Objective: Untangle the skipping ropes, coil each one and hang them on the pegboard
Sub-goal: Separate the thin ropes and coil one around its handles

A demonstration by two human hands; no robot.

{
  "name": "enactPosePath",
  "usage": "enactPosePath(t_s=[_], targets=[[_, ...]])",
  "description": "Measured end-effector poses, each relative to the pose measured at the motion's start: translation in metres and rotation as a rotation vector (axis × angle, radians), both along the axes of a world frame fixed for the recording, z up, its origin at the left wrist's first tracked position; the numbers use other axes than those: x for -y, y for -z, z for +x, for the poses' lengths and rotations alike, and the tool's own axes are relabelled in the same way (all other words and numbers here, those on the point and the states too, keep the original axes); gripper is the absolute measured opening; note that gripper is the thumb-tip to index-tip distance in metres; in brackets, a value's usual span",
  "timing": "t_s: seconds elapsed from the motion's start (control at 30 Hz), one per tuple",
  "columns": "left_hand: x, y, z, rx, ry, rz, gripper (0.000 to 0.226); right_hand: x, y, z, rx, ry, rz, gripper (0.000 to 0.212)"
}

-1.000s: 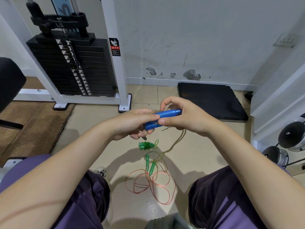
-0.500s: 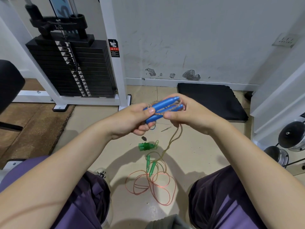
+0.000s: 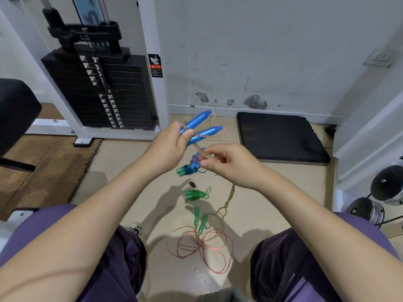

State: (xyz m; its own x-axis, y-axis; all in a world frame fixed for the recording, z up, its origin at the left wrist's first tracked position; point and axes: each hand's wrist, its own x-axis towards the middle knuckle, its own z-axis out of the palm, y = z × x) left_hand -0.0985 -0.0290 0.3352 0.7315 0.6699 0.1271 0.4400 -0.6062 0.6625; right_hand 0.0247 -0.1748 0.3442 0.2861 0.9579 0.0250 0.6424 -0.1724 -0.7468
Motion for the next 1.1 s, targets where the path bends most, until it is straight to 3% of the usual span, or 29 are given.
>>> enactPosePath(t_s=[0.13,0.33,0.57,0.77,0.97,1.1], targets=[[-0.001,0.002,0.0,-0.155,0.068,-0.004,0.03,0.006,-0.008,0.008,0.091,0.032,0.019,0.02],[0.014,0.003,-0.002,-0.183,0.337,-0.096,0.019,0.008,-0.01,0.017,0.216,0.068,0.163,0.016],[0.023,-0.006,-0.006,-0.105,0.534,-0.594,0.014,0.008,-0.003,0.015,0.295,0.065,0.13,0.026],[0.027,-0.006,-0.009,-0.127,0.589,-0.657,0.015,0.007,-0.003,0.014,0.174,0.114,0.14,0.03],[0.027,-0.008,-0.011,-0.125,0.563,-0.771,0.018,0.006,-0.003,0.007,0.214,0.186,0.235,0.035],[0.027,-0.01,-0.013,-0.142,0.603,-0.713,0.017,0.005,-0.001,0.004,0.239,0.207,0.27,0.035]])
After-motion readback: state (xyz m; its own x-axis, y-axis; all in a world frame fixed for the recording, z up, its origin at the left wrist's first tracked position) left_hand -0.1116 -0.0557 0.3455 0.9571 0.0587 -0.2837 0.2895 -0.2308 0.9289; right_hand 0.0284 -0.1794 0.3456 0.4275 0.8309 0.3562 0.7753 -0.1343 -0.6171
